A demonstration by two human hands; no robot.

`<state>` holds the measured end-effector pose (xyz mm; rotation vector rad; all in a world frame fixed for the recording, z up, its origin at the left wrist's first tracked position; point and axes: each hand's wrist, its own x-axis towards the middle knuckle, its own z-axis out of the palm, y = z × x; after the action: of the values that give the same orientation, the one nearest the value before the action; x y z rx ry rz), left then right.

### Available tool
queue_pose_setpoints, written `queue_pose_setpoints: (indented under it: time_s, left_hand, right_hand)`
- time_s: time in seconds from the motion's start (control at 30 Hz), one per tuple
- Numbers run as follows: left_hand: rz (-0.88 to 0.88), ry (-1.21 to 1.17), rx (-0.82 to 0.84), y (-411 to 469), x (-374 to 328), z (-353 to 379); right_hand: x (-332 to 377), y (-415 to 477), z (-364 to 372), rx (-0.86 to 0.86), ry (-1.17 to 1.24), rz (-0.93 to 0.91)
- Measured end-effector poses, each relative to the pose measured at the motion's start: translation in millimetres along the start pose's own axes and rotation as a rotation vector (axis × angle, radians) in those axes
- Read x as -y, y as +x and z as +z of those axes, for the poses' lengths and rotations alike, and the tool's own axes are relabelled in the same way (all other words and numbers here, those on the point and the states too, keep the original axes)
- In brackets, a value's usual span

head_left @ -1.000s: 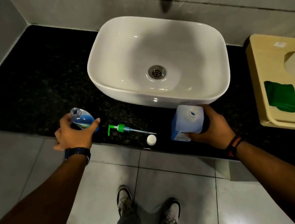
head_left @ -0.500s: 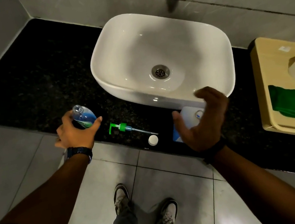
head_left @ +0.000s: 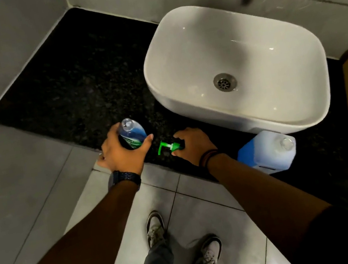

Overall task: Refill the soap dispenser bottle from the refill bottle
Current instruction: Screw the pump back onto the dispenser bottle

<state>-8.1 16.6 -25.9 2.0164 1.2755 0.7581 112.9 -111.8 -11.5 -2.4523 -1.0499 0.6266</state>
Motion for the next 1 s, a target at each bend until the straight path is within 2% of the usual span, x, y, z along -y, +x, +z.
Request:
queue_pose_setpoints:
  time_s: [0.17,0.3,0.43,0.53,0.67,0.8,1.0]
  left_hand:
    - [0.012,0.009,0.012,5.0,1.0,-4.0]
    - [0.019,-0.003,0.006,12.1,0.2,-11.3]
    - [0.033,-0.011,-0.009,22.4,-11.7,-22.0]
    - [0.080,-0.002,-0.023,27.8,-29.1,-30.0]
    - [0.150,0.012,0.013,32.6,-54.7,-33.7]
    - [0.198,-0.011,0.032,35.9,-78.1,-36.8]
    - [0.262,0.008,0.035,40.1,-98.9,-43.6]
  right_hand:
    - [9.7,11.1,2.5,-0.101,-0.084,-0.032]
    - [28.3,11.7,-13.4,-0.294,0.149,-0.087]
    - [57.8,5.3,-42.7,-0.470,0.271,-0.233]
    - [84.7,2.0,-77.0,-0.629,0.376,-0.318]
    - [120.9,1.3,-131.9,-0.791,0.638,-0.381]
    - [143.0,0.2,-172.6,-0.784,0.864,-0.410]
    - [145.0,-1.8,-180.0,-0.684,0.828,-0.445]
